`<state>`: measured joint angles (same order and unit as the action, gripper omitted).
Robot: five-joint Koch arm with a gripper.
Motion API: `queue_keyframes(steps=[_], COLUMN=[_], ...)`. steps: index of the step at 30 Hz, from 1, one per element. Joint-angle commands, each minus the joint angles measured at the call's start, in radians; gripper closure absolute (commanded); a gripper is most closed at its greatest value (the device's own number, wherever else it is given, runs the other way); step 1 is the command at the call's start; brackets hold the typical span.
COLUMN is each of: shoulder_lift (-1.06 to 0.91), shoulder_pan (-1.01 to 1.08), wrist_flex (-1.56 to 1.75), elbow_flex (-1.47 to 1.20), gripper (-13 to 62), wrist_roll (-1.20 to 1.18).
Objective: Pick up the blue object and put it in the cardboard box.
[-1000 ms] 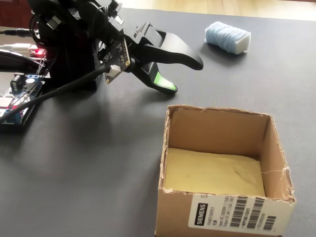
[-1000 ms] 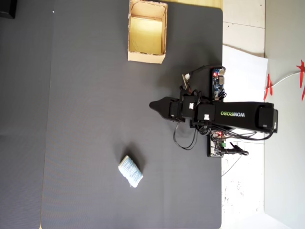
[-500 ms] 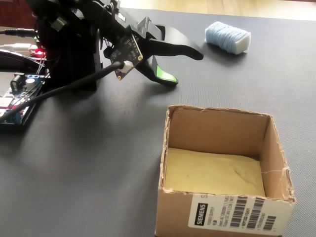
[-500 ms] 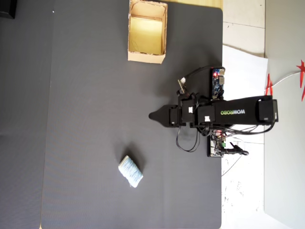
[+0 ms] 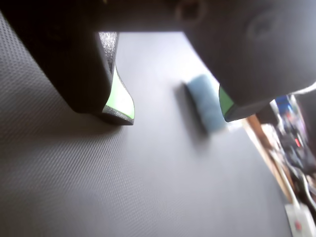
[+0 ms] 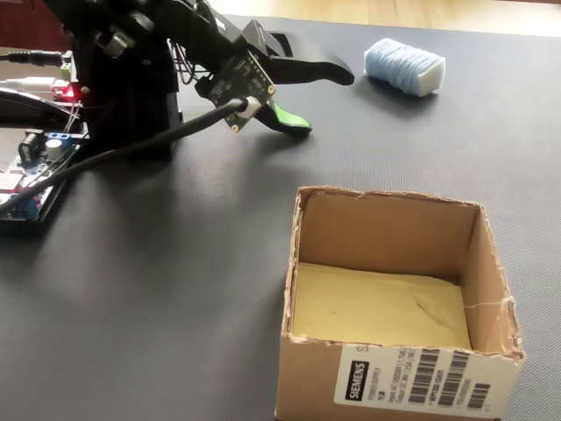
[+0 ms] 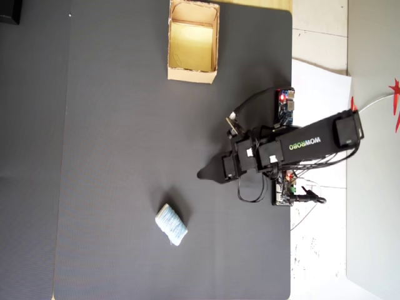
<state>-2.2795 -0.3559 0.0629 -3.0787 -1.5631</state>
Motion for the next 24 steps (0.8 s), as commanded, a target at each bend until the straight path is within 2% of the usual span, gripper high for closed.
queue_keyframes(steps=[1,12,24], shoulder_lift=[-0.078,-0.046,0.143], shoulder_pan=[-0.058,-0.184,-0.192], wrist_flex=[-0.06,-0.092,-0.354], elbow_flex=[-0.038,0.018,0.483], gripper=[15.6,16.4,15.8], wrist_roll=[-0.038,-0.041,-0.031])
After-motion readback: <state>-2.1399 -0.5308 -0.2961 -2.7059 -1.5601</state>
